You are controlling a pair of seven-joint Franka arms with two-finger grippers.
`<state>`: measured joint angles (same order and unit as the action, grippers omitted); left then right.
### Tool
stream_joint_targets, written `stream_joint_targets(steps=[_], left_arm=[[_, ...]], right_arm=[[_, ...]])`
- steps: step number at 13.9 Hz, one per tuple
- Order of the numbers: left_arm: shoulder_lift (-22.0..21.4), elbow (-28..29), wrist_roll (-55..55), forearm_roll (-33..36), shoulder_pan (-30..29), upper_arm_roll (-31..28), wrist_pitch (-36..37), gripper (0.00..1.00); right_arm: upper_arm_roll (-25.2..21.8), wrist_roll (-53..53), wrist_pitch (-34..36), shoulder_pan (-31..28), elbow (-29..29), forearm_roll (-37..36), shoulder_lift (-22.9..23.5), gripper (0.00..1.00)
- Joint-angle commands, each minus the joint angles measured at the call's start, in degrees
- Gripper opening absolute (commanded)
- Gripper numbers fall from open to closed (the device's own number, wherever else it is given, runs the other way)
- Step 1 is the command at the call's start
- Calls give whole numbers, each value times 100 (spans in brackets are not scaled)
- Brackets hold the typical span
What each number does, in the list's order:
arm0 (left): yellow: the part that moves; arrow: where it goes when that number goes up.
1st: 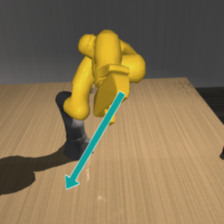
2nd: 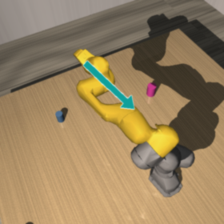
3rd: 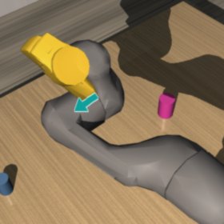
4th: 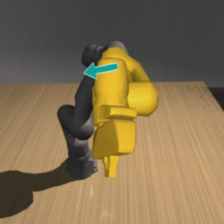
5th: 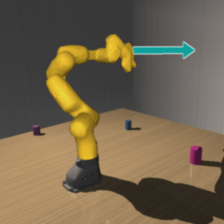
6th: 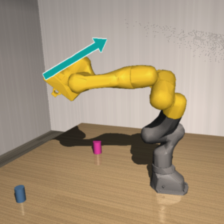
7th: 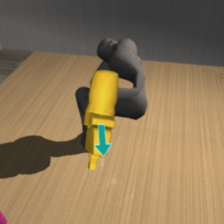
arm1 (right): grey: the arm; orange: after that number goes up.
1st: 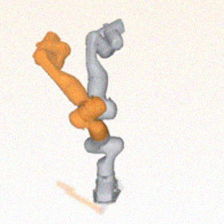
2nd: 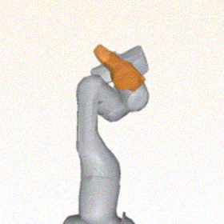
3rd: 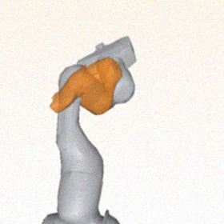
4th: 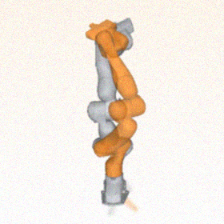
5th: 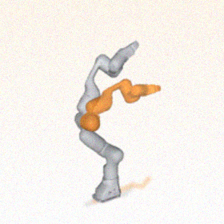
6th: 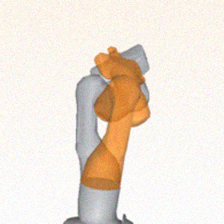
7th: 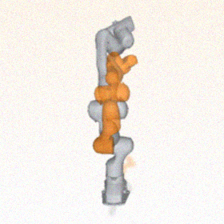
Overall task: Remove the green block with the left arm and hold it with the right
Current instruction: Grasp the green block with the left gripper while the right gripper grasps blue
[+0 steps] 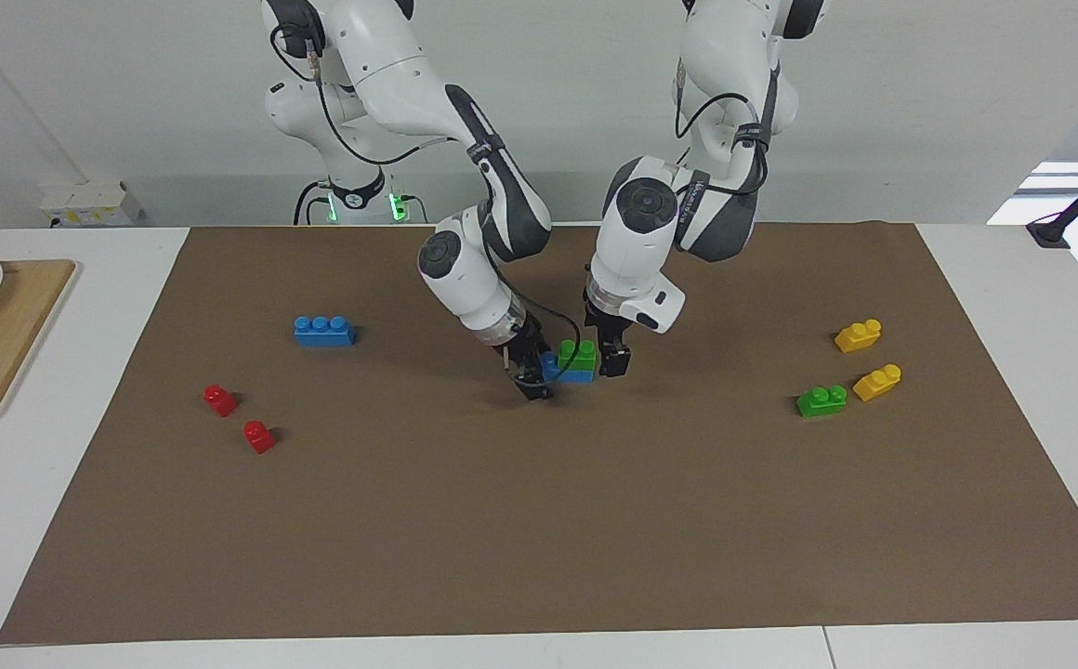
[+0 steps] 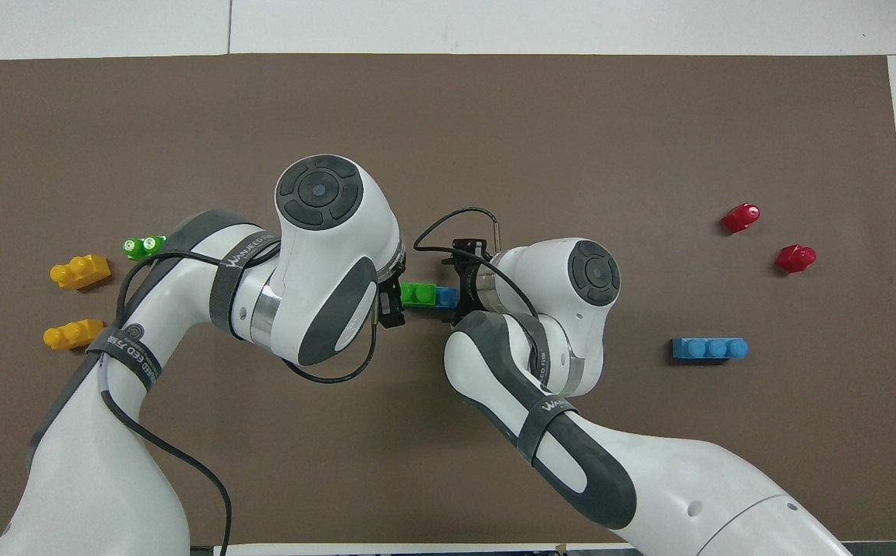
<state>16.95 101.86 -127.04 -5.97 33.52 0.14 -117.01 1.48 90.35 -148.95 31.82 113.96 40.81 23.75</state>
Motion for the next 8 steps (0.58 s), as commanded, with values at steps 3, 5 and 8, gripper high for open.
stream_joint_targets(steps=[3,5,8], left_arm=[[-130,448,-93,61,190,-84,-471,100],[-139,510,-102,61,190,-84,-568,100],[-95,536,-93,61,190,-76,-726,100]], right_arm=[[2,26,-178,26,12,295,24,77],[2,26,-266,52,12,392,33,34],[2,0,-327,131,3,480,42,0]])
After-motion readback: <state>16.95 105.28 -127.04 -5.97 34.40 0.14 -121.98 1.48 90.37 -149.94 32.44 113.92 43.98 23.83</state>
